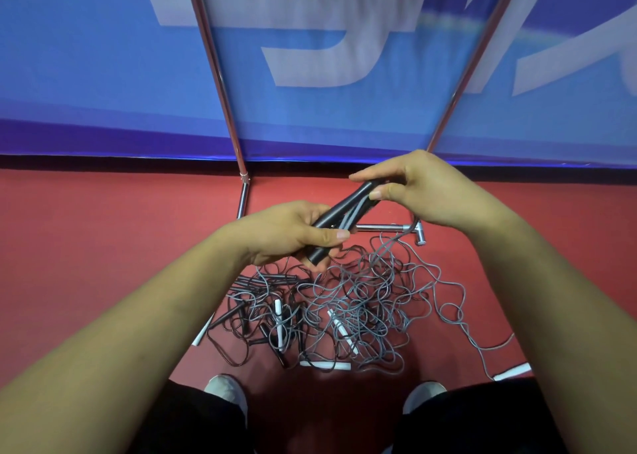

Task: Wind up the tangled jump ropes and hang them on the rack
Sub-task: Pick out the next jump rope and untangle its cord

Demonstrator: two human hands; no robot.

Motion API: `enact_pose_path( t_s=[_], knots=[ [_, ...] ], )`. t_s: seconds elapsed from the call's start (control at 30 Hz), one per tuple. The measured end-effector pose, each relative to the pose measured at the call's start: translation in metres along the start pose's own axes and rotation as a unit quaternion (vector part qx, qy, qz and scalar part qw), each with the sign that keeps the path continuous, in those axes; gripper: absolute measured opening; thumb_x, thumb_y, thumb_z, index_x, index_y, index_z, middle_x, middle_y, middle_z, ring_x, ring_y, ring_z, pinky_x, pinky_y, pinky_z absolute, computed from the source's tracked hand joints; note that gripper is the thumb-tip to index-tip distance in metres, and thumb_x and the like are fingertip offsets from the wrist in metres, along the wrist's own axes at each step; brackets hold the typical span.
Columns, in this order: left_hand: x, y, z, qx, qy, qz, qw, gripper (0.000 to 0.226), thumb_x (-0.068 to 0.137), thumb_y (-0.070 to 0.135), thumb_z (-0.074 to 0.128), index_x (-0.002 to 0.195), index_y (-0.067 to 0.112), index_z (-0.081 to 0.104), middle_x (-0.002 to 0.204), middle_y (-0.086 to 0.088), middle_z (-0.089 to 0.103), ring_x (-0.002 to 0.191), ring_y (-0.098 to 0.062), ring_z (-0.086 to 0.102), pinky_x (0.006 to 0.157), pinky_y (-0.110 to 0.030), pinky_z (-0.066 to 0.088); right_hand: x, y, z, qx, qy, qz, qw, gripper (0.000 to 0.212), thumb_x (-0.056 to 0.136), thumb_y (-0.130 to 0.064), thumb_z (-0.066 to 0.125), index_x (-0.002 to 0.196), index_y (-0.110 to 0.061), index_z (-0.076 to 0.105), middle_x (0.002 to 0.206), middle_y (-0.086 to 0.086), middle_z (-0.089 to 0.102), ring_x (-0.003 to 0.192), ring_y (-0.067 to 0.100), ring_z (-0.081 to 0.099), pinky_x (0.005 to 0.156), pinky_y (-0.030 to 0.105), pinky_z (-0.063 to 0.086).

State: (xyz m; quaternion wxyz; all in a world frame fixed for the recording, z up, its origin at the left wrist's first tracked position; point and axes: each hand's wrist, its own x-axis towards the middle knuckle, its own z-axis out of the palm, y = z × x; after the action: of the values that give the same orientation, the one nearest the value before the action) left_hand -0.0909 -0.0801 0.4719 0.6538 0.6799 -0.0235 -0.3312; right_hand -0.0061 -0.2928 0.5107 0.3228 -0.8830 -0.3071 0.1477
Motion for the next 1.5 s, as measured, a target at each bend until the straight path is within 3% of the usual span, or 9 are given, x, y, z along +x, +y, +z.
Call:
enact_pose_path(
  t_s=[0.1, 0.2, 0.33, 0.53, 0.6, 0.83, 1.03, 1.27, 1.5],
  knots=[
    [0.002, -0.001, -0.002, -0.006, 0.042, 0.002, 0.999, 0.009, 0.095, 0.015, 0.06, 0.094, 0.011, 0.052, 0.075, -0.007, 0.058, 0.055, -0.018, 0.059, 0.053, -0.024, 0.051, -0.001, 0.003, -0.005, -0.051, 0.034, 0.003, 0.998, 0.044, 0.086, -0.014, 0.076, 0.127, -0.027, 0.066, 0.107, -0.008, 0.058, 0.082, 0.0, 0.059, 0.081, 0.012, 0.042],
    [0.003, -0.002, -0.006, 0.02, 0.066, -0.005, 0.998, 0.007, 0.099, 0.012, 0.056, 0.095, 0.008, 0.053, 0.074, -0.006, 0.059, 0.056, -0.018, 0.06, 0.053, -0.025, 0.051, -0.004, -0.003, -0.012, -0.087, 0.047, -0.029, 0.995, 0.014, 0.086, -0.01, 0.073, 0.1, -0.015, 0.075, 0.108, -0.001, 0.059, 0.093, 0.011, 0.06, 0.086, 0.015, 0.043],
    [0.003, -0.005, 0.0, 0.168, -0.003, -0.032, 0.985, 0.016, 0.102, 0.017, 0.055, 0.093, 0.003, 0.051, 0.066, -0.001, 0.062, 0.058, -0.018, 0.059, 0.058, -0.027, 0.05, -0.004, -0.017, -0.005, -0.098, 0.052, -0.091, 0.99, 0.01, 0.082, -0.011, 0.076, 0.09, -0.017, 0.079, 0.092, -0.004, 0.067, 0.088, 0.01, 0.063, 0.084, 0.024, 0.047],
    [-0.006, 0.005, 0.001, 0.213, -0.093, 0.049, 0.971, 0.015, 0.1, 0.009, 0.057, 0.104, 0.023, 0.057, 0.075, 0.002, 0.06, 0.07, -0.019, 0.061, 0.07, -0.029, 0.053, -0.001, -0.006, -0.003, 0.073, -0.014, 0.002, 0.997, 0.013, 0.079, -0.01, 0.08, 0.086, -0.02, 0.081, 0.077, -0.001, 0.075, 0.071, 0.012, 0.066, 0.073, 0.028, 0.051],
    [-0.009, 0.008, 0.0, 0.129, -0.05, 0.093, 0.986, 0.022, 0.096, 0.01, 0.057, 0.113, 0.024, 0.056, 0.078, -0.005, 0.057, 0.073, -0.018, 0.063, 0.069, -0.026, 0.055, 0.0, 0.003, -0.002, 0.129, -0.018, 0.014, 0.991, 0.015, 0.081, -0.001, 0.074, 0.085, -0.014, 0.079, 0.071, 0.005, 0.073, 0.063, 0.026, 0.06, 0.068, 0.035, 0.05],
    [-0.002, 0.009, -0.012, -0.015, 0.141, 0.208, 0.968, 0.03, 0.094, 0.014, 0.054, 0.123, 0.015, 0.047, 0.075, -0.007, 0.054, 0.063, -0.021, 0.048, 0.057, -0.03, 0.041, 0.003, 0.006, 0.006, 0.235, -0.016, 0.053, 0.971, 0.013, 0.094, -0.012, 0.066, 0.096, -0.022, 0.074, 0.06, 0.0, 0.055, 0.049, 0.01, 0.042, 0.052, 0.02, 0.039],
    [-0.003, 0.012, -0.021, -0.049, 0.19, 0.235, 0.952, 0.055, 0.102, 0.003, 0.048, 0.149, 0.029, 0.038, 0.077, -0.012, 0.054, 0.064, -0.022, 0.046, 0.057, -0.029, 0.04, -0.001, 0.009, 0.007, 0.226, -0.024, 0.067, 0.971, 0.014, 0.098, -0.009, 0.059, 0.108, -0.007, 0.069, 0.067, 0.005, 0.059, 0.061, 0.016, 0.064, 0.067, 0.031, 0.05],
    [-0.007, 0.014, -0.036, -0.042, 0.264, 0.208, 0.941, 0.028, 0.095, 0.011, 0.055, 0.123, 0.012, 0.057, 0.077, -0.008, 0.059, 0.063, -0.021, 0.047, 0.058, -0.028, 0.042, -0.008, 0.006, 0.008, 0.227, -0.031, 0.093, 0.969, 0.009, 0.094, -0.011, 0.065, 0.094, -0.003, 0.06, 0.064, 0.003, 0.062, 0.047, 0.014, 0.048, 0.05, 0.029, 0.036],
    [-0.009, 0.014, -0.048, -0.038, 0.341, 0.185, 0.921, 0.017, 0.097, 0.006, 0.061, 0.112, 0.012, 0.068, 0.073, -0.003, 0.066, 0.062, -0.018, 0.05, 0.06, -0.027, 0.042, -0.014, -0.002, 0.004, 0.205, -0.047, 0.076, 0.975, 0.013, 0.097, -0.016, 0.062, 0.103, -0.008, 0.069, 0.058, 0.001, 0.055, 0.062, 0.023, 0.068, 0.067, 0.036, 0.048]
  ],
)
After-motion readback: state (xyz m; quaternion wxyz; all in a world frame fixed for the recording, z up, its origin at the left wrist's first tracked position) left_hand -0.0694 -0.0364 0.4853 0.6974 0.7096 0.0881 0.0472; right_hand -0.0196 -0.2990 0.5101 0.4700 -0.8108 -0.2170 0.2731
